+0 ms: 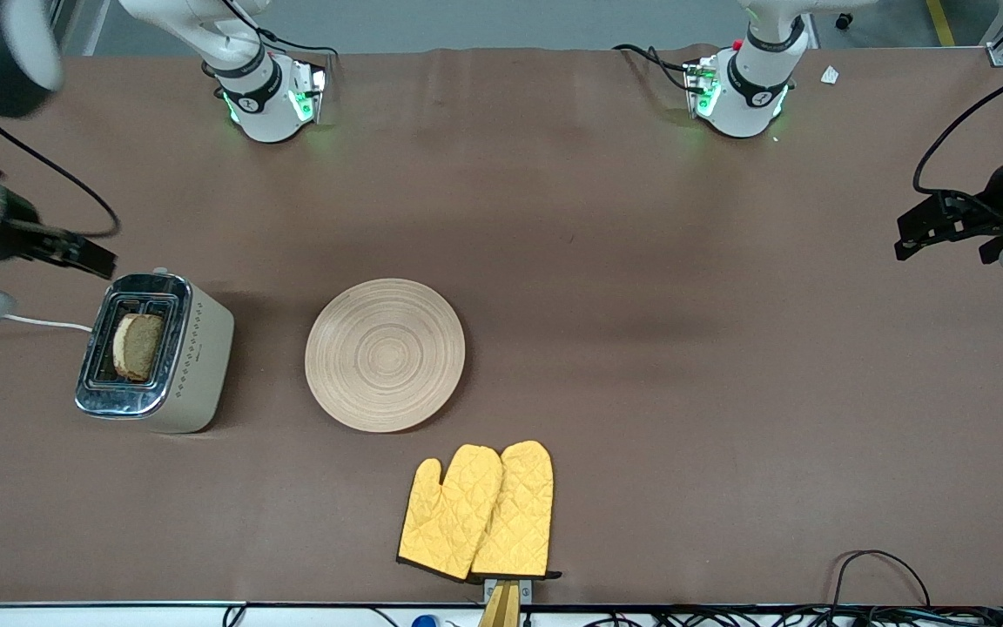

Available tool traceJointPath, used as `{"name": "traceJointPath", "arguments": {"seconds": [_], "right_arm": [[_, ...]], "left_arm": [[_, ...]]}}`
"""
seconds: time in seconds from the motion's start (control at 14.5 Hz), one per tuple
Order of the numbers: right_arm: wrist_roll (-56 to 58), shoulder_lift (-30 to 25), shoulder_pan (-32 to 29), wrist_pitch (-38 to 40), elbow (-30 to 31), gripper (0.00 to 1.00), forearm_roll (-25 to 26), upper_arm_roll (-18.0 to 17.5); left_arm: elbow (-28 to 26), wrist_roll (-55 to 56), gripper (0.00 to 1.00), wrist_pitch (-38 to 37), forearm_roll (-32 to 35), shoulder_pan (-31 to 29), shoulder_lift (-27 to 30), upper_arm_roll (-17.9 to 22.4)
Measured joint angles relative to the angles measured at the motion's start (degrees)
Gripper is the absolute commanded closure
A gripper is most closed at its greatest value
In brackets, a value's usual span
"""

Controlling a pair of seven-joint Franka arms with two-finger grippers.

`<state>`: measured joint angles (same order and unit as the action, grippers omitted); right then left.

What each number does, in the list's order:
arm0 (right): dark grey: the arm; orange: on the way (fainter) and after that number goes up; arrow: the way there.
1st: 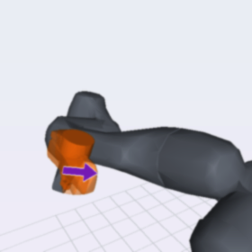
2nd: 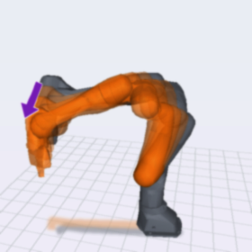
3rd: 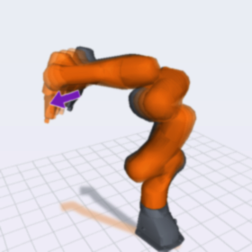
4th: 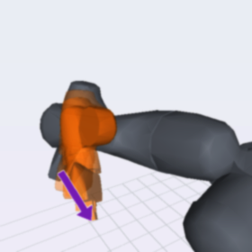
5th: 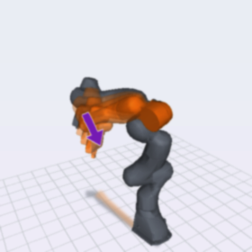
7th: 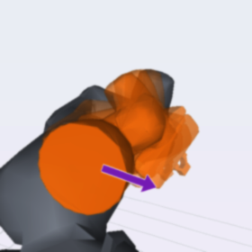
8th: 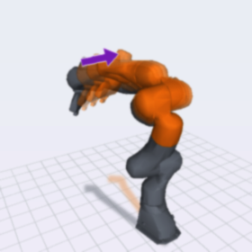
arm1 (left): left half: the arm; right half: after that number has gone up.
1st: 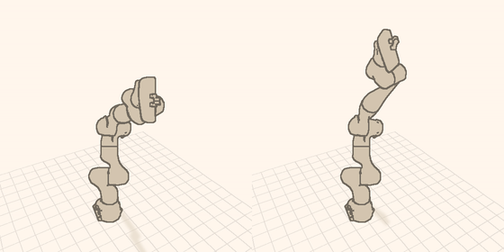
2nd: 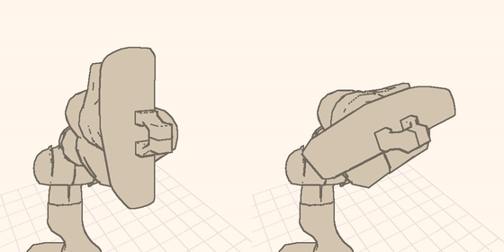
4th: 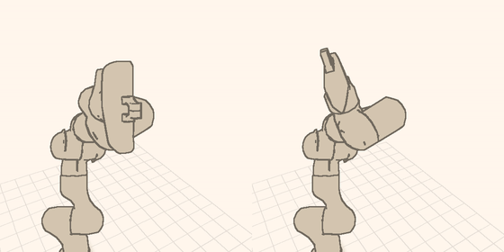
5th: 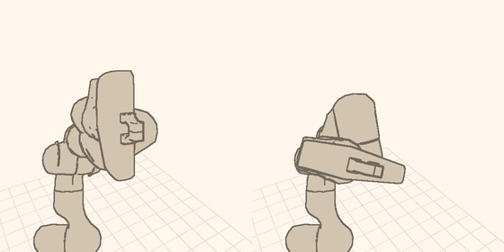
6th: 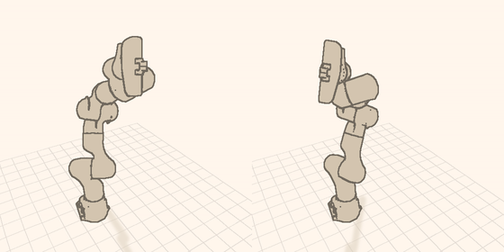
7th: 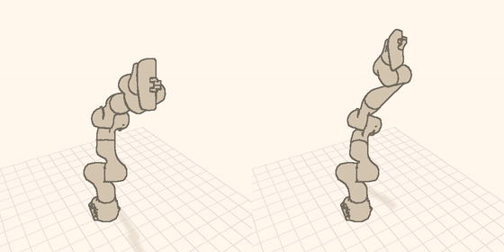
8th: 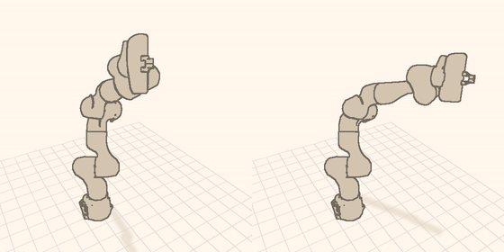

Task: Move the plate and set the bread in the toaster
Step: 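Open the right gripper and raise it away from the toaster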

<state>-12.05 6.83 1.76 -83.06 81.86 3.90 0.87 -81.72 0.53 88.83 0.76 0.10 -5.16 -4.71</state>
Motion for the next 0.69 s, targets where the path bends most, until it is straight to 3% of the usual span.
{"name": "traceJointPath", "arguments": {"seconds": [0.28, 0.69], "right_arm": [[9.6, -3.7, -4.7, 1.1, 0.4, 0.0, -3.2, 0.1], [11.2, -4.4, -4.8, 2.1, 0.5, 0.0, -3.7, -0.6]], "left_arm": [[0.0, 0.1, 0.0, 0.0, 0.0, 0.0, 0.0, 0.0], [0.0, 0.1, 0.0, 0.0, 0.0, -0.1, 0.0, 0.1]]}}
